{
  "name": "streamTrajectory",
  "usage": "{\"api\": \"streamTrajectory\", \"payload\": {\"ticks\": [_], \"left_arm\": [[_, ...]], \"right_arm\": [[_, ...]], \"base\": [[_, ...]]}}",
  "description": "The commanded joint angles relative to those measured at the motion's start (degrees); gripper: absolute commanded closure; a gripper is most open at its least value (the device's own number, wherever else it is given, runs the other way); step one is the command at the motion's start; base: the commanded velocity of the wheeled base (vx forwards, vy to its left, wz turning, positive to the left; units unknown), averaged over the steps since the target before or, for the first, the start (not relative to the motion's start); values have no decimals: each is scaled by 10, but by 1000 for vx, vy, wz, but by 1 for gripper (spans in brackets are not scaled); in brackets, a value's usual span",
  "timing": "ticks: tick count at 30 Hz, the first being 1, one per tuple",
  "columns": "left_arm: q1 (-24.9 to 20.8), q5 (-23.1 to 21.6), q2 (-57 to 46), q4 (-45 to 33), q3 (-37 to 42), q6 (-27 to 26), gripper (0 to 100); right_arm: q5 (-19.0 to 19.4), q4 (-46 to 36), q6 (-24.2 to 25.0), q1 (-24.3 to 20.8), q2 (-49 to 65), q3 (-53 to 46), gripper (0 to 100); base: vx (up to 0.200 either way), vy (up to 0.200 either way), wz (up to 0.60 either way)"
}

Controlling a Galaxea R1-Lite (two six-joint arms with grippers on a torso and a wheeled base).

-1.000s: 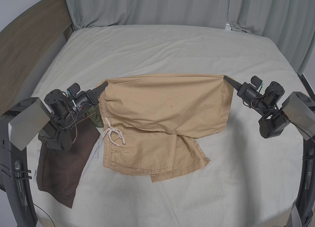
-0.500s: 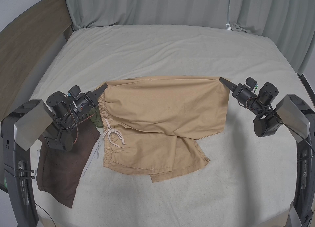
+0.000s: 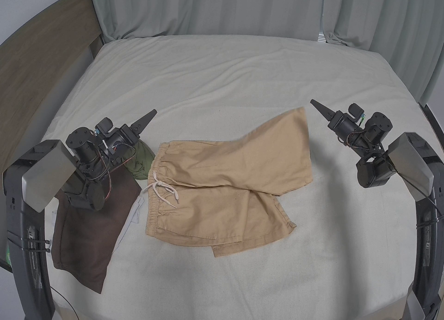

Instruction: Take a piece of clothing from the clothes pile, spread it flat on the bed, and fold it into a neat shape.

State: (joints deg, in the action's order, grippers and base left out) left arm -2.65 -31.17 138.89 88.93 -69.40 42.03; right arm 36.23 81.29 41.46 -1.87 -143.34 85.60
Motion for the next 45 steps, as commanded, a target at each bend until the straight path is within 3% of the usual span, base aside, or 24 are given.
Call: {"api": "streamTrajectory", "payload": {"ticks": [1,5,16,27,34,45], "left_arm": [[-2,11,2,0,1,4,0],[2,20,-2,1,12,2,0],[1,10,-95,2,150,-13,0],[3,-76,-168,1,278,-89,0],[3,-84,-172,1,295,-137,0],[3,-96,-176,1,319,-170,0]], "right_arm": [[-3,-3,-2,0,-11,9,0],[-2,-6,-2,2,-1,-15,0],[-2,2,-35,-21,136,-214,0],[-2,40,-82,-50,212,-397,0],[-2,49,-96,-56,242,-474,0],[-2,69,-135,-58,252,-555,0]], "base": [[0,0,0],[0,0,0],[0,0,0],[0,0,0],[0,0,0],[0,0,0]]}}
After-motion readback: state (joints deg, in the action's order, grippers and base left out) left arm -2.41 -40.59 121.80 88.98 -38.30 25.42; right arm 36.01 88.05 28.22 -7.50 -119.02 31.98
